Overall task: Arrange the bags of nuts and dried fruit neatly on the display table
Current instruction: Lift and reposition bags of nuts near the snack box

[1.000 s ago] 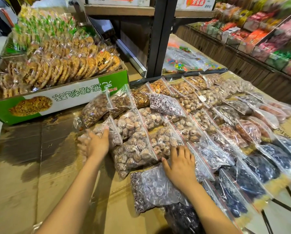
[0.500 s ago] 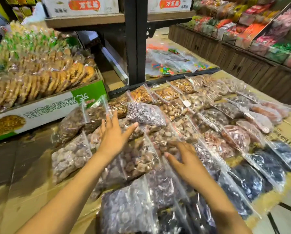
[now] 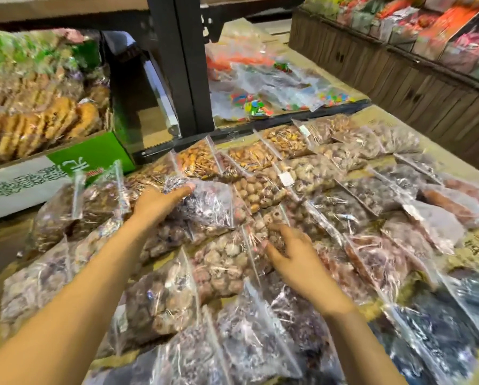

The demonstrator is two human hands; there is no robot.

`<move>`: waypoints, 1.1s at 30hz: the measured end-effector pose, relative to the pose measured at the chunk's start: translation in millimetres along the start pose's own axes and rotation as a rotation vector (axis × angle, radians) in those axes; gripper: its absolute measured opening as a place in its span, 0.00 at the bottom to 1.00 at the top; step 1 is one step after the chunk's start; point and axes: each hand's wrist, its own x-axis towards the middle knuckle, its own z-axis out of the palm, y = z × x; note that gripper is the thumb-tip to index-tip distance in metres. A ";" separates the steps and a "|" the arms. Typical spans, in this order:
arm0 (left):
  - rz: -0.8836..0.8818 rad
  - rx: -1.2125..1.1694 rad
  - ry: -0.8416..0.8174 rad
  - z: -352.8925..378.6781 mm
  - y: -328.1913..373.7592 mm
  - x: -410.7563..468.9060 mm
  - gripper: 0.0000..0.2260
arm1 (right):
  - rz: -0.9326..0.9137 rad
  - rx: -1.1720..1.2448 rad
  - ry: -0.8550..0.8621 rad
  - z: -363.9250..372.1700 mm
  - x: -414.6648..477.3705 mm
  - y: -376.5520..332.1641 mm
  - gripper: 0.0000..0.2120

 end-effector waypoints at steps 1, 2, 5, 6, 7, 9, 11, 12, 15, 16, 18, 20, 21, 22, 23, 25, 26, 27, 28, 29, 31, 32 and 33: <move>-0.010 -0.009 -0.017 1.5 3.4 -0.3 0.29 | -0.015 -0.087 0.009 -1.4 -1.5 6.7 0.23; -0.020 -0.006 -0.033 2.5 6.9 -0.7 0.28 | -0.030 -0.172 0.022 -3.5 -3.0 12.5 0.23; -0.043 0.030 -0.047 4.5 16.1 -6.8 0.27 | -0.068 -0.262 0.021 -10.8 -9.1 23.7 0.23; -0.043 0.086 -0.030 5.8 19.0 -11.8 0.26 | -0.072 -0.254 0.015 -13.8 -11.8 25.6 0.24; -0.033 0.146 0.002 7.6 19.7 -16.0 0.26 | -0.074 -0.243 0.015 -17.0 -14.7 27.2 0.25; 0.017 0.199 0.113 13.2 19.3 -28.9 0.25 | -0.067 -0.240 0.030 -24.8 -22.4 29.3 0.25; 0.085 0.148 0.207 19.1 14.6 -43.2 0.29 | -0.048 -0.238 0.049 -32.6 -31.8 31.5 0.25; 0.103 0.073 0.227 21.0 11.7 -49.3 0.37 | -0.032 -0.227 0.057 -35.7 -37.8 32.3 0.25; 0.066 -0.249 0.238 19.2 -1.5 -65.0 0.47 | 0.004 -0.132 0.105 -41.0 -61.3 27.5 0.24; 0.025 -0.349 0.214 15.8 -8.8 -71.4 0.48 | 0.034 -0.049 0.110 -41.7 -70.6 21.2 0.24; -0.041 -0.578 0.086 5.7 -23.9 -91.0 0.50 | 0.110 0.271 0.113 -39.4 -88.0 2.4 0.26; -0.036 -0.791 -0.079 -5.0 -40.6 -118.2 0.52 | 0.179 0.623 0.076 -31.2 -100.9 -20.6 0.29; -0.016 -0.832 -0.122 -9.4 -49.6 -132.8 0.53 | 0.192 0.738 0.050 -23.9 -106.9 -31.7 0.30; 0.015 -0.856 -0.150 -14.9 -56.8 -150.1 0.50 | 0.205 0.835 0.013 -14.4 -112.6 -41.4 0.31; 0.070 -0.852 -0.169 -20.8 -65.6 -167.9 0.44 | 0.212 0.932 -0.021 -4.2 -118.4 -52.9 0.35; 0.161 -0.788 -0.173 -32.5 -84.1 -203.2 0.28 | 0.251 1.072 -0.072 19.3 -130.6 -73.0 0.47; 0.196 -0.726 -0.164 -39.2 -95.4 -215.6 0.26 | 0.268 1.077 -0.065 32.3 -137.5 -81.2 0.50; 0.249 -0.665 -0.157 -45.3 -107.3 -228.0 0.27 | 0.272 1.057 -0.030 44.4 -146.2 -91.0 0.49; 0.270 -0.606 -0.125 -51.9 -119.5 -236.9 0.28 | 0.280 1.022 0.029 58.5 -154.0 -95.7 0.45; 0.270 -0.566 -0.107 -57.3 -132.2 -243.4 0.27 | 0.303 1.016 0.082 71.2 -163.6 -102.3 0.43; 0.226 -0.536 -0.129 -69.5 -157.1 -253.1 0.24 | 0.319 1.015 0.165 97.5 -181.5 -108.7 0.45; 0.221 -0.553 -0.181 -75.1 -170.0 -257.6 0.23 | 0.298 0.994 0.190 106.4 -191.2 -115.4 0.44; 0.223 -0.571 -0.244 -80.0 -184.3 -260.3 0.27 | 0.278 0.976 0.215 113.5 -200.6 -125.0 0.41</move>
